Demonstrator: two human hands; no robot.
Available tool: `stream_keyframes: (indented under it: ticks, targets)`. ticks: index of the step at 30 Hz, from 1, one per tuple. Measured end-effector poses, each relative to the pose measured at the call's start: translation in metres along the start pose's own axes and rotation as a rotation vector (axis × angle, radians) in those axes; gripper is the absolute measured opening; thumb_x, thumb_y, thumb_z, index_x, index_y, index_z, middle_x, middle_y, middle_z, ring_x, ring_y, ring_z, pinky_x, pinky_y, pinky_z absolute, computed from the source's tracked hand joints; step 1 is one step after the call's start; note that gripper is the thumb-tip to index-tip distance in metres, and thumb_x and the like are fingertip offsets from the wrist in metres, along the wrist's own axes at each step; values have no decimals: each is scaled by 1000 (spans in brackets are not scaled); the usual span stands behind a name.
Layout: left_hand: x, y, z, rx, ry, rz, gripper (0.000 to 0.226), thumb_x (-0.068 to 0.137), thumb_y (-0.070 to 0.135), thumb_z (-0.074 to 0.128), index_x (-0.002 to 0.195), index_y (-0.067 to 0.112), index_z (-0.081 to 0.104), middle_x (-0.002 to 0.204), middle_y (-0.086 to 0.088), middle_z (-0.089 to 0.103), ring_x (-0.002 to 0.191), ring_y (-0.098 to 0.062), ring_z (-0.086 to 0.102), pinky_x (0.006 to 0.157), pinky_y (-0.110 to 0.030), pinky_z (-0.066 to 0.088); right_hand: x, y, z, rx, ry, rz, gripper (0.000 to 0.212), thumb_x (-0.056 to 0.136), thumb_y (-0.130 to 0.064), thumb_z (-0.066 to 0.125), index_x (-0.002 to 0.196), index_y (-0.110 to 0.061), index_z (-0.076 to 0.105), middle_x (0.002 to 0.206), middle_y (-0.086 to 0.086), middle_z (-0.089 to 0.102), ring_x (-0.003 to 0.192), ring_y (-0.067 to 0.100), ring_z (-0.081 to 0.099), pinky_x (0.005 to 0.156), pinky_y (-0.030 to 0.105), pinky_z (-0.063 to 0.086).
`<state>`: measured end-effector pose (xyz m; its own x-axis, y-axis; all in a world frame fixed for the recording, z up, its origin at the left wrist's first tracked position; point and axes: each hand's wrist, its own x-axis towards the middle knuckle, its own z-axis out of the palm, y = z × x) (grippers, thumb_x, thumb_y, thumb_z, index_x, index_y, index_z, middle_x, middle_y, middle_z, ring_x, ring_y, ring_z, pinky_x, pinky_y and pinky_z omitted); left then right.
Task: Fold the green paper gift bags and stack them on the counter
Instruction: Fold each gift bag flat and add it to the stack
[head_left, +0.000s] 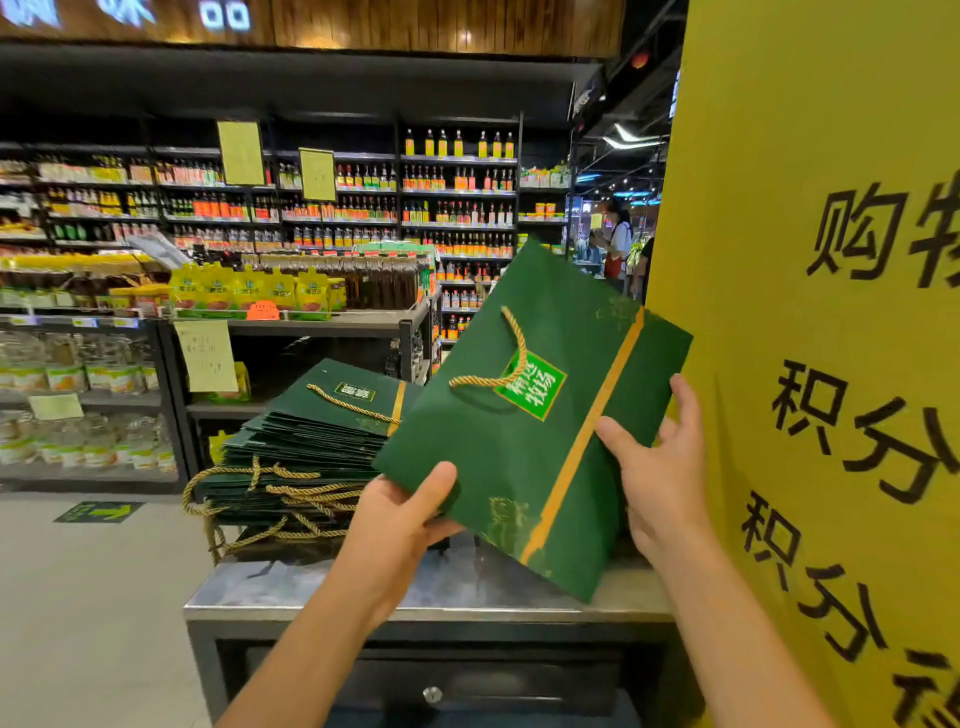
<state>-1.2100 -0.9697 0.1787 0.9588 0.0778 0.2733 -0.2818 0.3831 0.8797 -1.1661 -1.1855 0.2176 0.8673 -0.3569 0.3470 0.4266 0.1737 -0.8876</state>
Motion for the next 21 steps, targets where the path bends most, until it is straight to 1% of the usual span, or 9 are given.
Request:
stream_keyframes:
  ticks: [2, 3, 4, 6, 8, 11, 14, 18, 21]
  targets:
    - [1, 4, -14, -33, -80, -24, 58, 88, 44, 69, 134, 10, 61, 129, -11, 69, 117, -25, 68, 87, -38, 59, 5, -2, -8, -34, -15, 2, 83, 91, 5, 68, 154, -35, 32, 145, -2, 52, 109, 3, 65, 87, 32, 60]
    - [2, 7, -20, -17, -113, -54, 60, 91, 52, 61, 136, 12, 60, 132, -9, 68, 121, -24, 65, 93, -40, 56, 6, -4, -13, -79, -29, 4, 81, 92, 6, 67, 154, -34, 33, 142, -4, 51, 106, -5, 63, 81, 22, 58]
    - [3, 9, -25, 4, -125, -98, 60, 94, 54, 51, 138, 14, 58, 135, -6, 67, 124, -23, 63, 98, -42, 52, 7, -2, -18, -136, -42, 11, 79, 93, 5, 67, 154, -33, 35, 141, -3, 48, 112, -8, 59, 82, 18, 54]
    - [7, 7, -29, 49, -115, -177, 58, 96, 51, 42, 138, 15, 56, 134, -3, 68, 122, -22, 65, 101, -43, 48, 9, 3, -27, -251, -61, 27, 76, 92, 0, 70, 151, -38, 40, 146, -2, 46, 134, 8, 48, 98, 32, 51]
    - [11, 1, -26, 130, -124, -207, 49, 98, 45, 44, 134, 15, 60, 126, -4, 72, 110, -22, 70, 94, -42, 54, 9, 11, -32, -306, -89, 61, 73, 91, -3, 71, 147, -40, 45, 142, -2, 49, 130, 18, 53, 101, 43, 53]
    - [16, -13, -19, 234, -67, -224, 34, 103, 33, 52, 130, 14, 63, 114, -11, 75, 96, -25, 73, 79, -38, 60, 8, 27, -35, -375, -115, 89, 70, 92, -3, 70, 148, -36, 46, 138, -2, 51, 123, 21, 58, 99, 50, 55]
    - [20, -27, -18, 311, 11, -248, 25, 103, 23, 57, 124, 12, 64, 106, -13, 77, 86, -25, 72, 64, -32, 60, 6, 45, -38, -509, -152, 87, 64, 91, -8, 70, 146, -32, 46, 142, -2, 50, 130, 23, 54, 105, 50, 51]
    - [16, -45, -18, 403, -40, -251, 19, 102, 14, 58, 115, 5, 69, 99, -12, 78, 79, -19, 71, 58, -28, 59, 0, 66, -39, -937, -154, -80, 50, 91, -19, 68, 139, -27, 55, 146, 4, 47, 137, 24, 43, 115, 47, 36]
    - [17, -50, -18, 411, -48, -248, 17, 102, 11, 57, 112, 5, 70, 98, -10, 79, 75, -14, 72, 56, -26, 57, -12, 70, -22, -918, -262, -193, 33, 93, -34, 68, 126, -27, 67, 139, -1, 52, 134, 18, 44, 115, 44, 34]
